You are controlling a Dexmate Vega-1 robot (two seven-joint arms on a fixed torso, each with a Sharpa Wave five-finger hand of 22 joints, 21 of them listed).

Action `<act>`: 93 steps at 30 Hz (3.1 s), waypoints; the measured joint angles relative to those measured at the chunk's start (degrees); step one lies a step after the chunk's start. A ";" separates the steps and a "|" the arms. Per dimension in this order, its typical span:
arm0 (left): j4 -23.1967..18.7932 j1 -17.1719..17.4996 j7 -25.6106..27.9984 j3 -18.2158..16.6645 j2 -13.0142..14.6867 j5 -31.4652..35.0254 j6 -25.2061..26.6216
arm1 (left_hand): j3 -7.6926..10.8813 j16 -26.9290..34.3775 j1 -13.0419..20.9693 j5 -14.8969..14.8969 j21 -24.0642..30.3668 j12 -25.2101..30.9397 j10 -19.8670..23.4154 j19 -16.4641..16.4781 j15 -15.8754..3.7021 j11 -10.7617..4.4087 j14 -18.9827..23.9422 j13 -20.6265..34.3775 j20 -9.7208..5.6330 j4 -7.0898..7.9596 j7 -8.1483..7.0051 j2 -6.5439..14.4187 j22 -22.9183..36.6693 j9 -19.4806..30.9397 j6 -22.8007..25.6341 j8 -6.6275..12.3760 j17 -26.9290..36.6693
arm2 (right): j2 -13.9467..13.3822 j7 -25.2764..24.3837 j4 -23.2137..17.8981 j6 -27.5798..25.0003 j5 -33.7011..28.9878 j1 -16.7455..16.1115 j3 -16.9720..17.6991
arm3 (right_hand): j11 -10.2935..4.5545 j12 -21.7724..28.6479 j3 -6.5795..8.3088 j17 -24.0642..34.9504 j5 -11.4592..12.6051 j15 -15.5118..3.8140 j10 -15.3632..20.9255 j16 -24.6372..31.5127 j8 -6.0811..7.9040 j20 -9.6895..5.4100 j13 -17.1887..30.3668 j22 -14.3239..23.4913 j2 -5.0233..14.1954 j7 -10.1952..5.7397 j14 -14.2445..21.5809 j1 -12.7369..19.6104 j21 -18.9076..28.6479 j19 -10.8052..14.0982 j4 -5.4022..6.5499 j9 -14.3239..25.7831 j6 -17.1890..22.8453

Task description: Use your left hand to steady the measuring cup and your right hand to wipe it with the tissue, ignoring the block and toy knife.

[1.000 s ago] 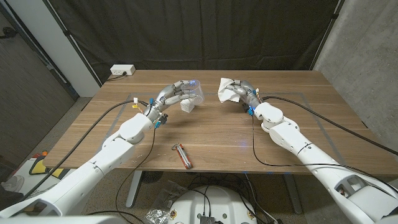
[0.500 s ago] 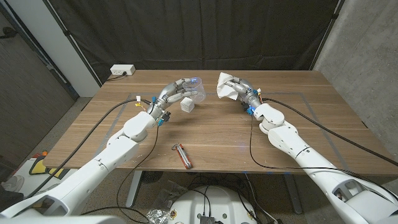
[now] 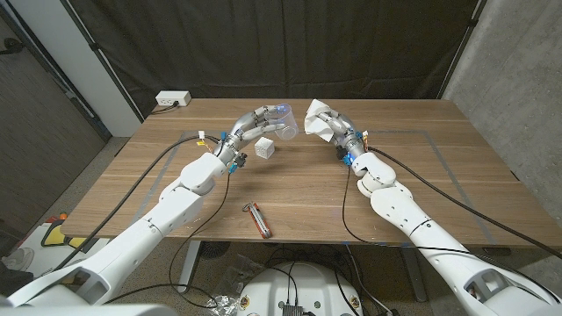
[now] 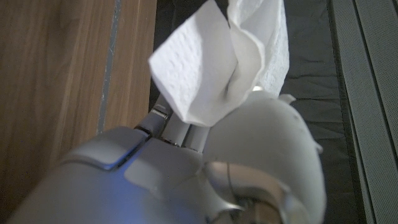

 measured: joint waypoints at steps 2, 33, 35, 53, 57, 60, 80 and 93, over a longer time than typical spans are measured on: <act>0.24 -0.27 -0.25 0.14 -0.26 -0.13 -0.05 | 0.00 0.00 0.00 0.00 0.00 0.00 0.00 0.00 0.00 0.00 0.00 0.00 0.00 0.00 0.00 0.00 0.00 0.00 0.00 0.00 -0.01 | 0.26 -0.49 -0.60 -0.10 0.45 -0.44 0.05 | 0.00 0.00 -0.10 0.00 0.00 0.02 0.01 0.00 0.00 0.00 0.04 -0.12 -0.07 0.00 0.18 0.07 0.49 0.00 0.10 0.00 0.00; 5.10 -3.94 -3.75 1.93 -3.30 -2.62 -0.21 | 0.00 -0.11 0.00 -0.23 0.84 0.00 -0.23 -0.40 0.02 -0.21 -0.02 0.26 0.00 0.00 0.10 0.00 0.01 -0.02 -0.10 -0.18 0.26 | 2.04 -9.99 -7.69 -3.15 0.00 -3.56 -2.41 | 0.03 -0.85 -0.71 -0.12 0.00 -0.54 0.84 -0.95 0.19 0.00 0.25 -2.96 -0.38 0.22 1.37 0.36 3.02 0.00 0.08 -0.55 0.22; 5.33 -4.11 -3.95 2.03 -3.45 -2.68 -0.14 | 0.00 -0.12 -0.01 -0.23 0.84 0.00 -0.23 -0.40 0.02 -0.21 -0.02 0.26 0.00 0.00 0.18 -0.01 0.01 -0.01 -0.18 -0.12 0.42 | 1.92 -10.28 -8.00 -3.16 -0.39 -3.62 -2.59 | 0.11 -1.06 -0.71 -0.11 0.00 -0.54 0.92 -1.15 0.18 0.00 0.26 -3.22 -0.38 0.22 1.37 0.36 3.34 0.00 0.08 -0.54 0.22; 7.08 -5.55 -4.49 2.94 -4.11 -2.53 0.83 | 0.00 -0.07 -2.19 -0.12 1.29 0.00 -0.24 -0.40 0.01 -0.20 0.00 0.26 0.00 0.01 0.30 0.98 0.01 -0.02 -0.30 -0.02 0.64 | 0.06 -19.40 -10.53 0.27 -21.88 -3.18 -5.55 | 0.32 -1.49 -0.71 0.07 0.00 -0.70 1.15 -1.77 -0.06 0.31 0.36 -5.11 -0.46 0.19 1.73 0.44 4.66 -0.74 0.08 -0.70 0.66; 7.08 -5.59 -4.64 2.96 -3.96 -2.50 0.96 | 0.00 -0.07 -2.18 -0.12 1.29 0.00 -0.24 -0.73 0.01 -0.20 0.00 0.25 0.30 0.01 0.30 0.97 0.02 -0.03 -0.30 -0.05 0.64 | -0.05 -20.64 -10.54 0.35 -25.33 -2.81 -6.13 | 0.61 -1.71 -0.71 0.01 0.00 -0.70 1.44 -1.83 -0.21 0.29 0.37 -5.56 -0.46 0.09 1.73 0.44 4.77 -0.72 0.08 -0.84 1.15; 6.94 -5.64 -4.81 3.00 -3.79 -2.49 1.18 | 0.00 -0.07 -2.18 -0.12 1.29 0.00 -0.31 -1.03 0.01 -0.12 0.00 0.50 -0.01 0.01 0.36 0.97 0.02 -0.03 -0.36 -0.06 0.64 | -0.15 -21.93 -10.54 0.31 -28.86 -2.44 -6.65 | 0.61 -1.72 -0.71 0.06 0.00 -0.90 1.44 -1.83 -0.11 0.29 0.42 -5.86 -0.46 0.10 1.95 0.44 5.13 -0.72 0.08 -0.84 1.17; 6.25 -5.56 -5.44 2.89 -3.04 -2.55 1.60 | 0.01 -0.07 -2.16 0.08 1.83 0.23 -0.32 -1.02 0.22 -0.10 0.21 0.53 0.00 0.00 0.34 0.96 0.02 -0.03 -0.35 0.21 0.80 | -0.50 -28.54 -10.11 -5.16 -48.37 -0.30 -9.99 | 0.73 -2.16 -1.19 0.37 0.00 -1.25 2.14 -2.66 -0.03 0.29 0.45 -8.33 -0.99 -0.02 2.71 0.96 6.11 -0.70 -0.08 -1.07 1.87; 5.88 -5.15 -5.64 2.59 -2.79 -2.72 0.97 | 0.16 -0.07 -2.15 0.33 2.05 0.19 -0.47 -1.01 0.22 0.26 0.20 0.50 0.00 0.14 0.35 0.97 -0.28 -0.03 -0.37 -0.02 0.80 | -1.19 -31.15 -9.28 -9.96 -56.90 1.22 -12.38 | 1.04 -2.60 -1.19 0.68 0.04 -1.49 2.45 -2.88 -0.41 -0.23 0.50 -9.95 -1.60 -0.64 3.13 0.79 6.67 -1.21 -0.07 -1.40 2.49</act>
